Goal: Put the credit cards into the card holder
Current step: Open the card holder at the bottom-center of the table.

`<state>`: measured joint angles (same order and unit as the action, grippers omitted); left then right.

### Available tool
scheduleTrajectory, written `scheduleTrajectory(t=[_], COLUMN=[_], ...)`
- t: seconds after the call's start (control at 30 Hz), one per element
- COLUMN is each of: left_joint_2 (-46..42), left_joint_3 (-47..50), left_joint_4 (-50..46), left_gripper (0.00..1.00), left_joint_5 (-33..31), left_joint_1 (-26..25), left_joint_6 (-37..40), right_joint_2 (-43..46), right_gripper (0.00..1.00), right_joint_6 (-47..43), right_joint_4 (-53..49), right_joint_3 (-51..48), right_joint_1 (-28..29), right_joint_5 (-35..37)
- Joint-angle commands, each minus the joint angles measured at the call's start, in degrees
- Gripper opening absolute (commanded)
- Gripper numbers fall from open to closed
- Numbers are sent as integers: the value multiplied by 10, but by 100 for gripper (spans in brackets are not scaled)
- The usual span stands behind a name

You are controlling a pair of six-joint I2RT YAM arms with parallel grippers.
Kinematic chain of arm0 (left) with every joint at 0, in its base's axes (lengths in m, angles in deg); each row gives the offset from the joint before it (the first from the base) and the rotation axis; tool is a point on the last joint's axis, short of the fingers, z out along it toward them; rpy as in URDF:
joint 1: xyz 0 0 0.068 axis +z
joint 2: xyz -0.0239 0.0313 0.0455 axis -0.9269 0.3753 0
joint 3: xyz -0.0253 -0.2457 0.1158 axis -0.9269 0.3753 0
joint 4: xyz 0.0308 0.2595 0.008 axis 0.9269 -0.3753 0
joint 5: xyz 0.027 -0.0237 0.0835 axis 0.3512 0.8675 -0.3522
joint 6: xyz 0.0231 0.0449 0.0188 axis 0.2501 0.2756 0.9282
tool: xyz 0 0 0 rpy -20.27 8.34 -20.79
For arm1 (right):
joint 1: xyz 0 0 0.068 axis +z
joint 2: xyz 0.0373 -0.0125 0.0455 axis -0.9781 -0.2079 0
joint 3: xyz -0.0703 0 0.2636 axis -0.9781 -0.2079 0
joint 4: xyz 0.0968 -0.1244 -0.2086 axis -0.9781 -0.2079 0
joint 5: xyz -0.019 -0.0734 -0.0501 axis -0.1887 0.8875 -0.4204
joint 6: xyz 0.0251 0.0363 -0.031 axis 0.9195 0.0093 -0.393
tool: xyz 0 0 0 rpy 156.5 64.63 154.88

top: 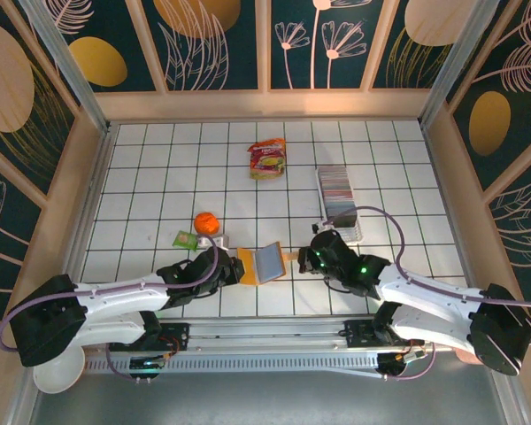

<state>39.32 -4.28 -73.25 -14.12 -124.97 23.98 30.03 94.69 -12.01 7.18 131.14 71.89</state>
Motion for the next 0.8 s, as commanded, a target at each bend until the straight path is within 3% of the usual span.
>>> scheduleTrajectory(t=[0.0, 0.1, 0.27, 0.37, 0.57, 0.77], left_joint_2=[10, 15, 22, 29, 28, 14], left_joint_3=[12, 16, 51, 41, 37, 33], left_joint_4=[-25, -13, 88, 89, 89, 82], left_gripper=[4, 3, 0, 0, 0, 0], left_joint_5=[-12, -10, 27, 40, 50, 50], left_joint_1=[0, 0, -1, 0, -1, 0], left_joint_6=[5, 18, 17, 23, 25, 27], right_joint_2=[-10, -26, -43, -42, -20, 22], right_gripper=[0, 0, 0, 17, 39, 45], right_joint_6=[14, 23, 36, 34, 24, 23], right_joint_4=[-25, -36, -34, -38, -133, -237], right_joint_3=[-13, -23, -32, -26, 38, 112], right_joint_1=[-14, -21, -22, -21, 2, 21], right_joint_5=[26, 32, 31, 27, 60, 105])
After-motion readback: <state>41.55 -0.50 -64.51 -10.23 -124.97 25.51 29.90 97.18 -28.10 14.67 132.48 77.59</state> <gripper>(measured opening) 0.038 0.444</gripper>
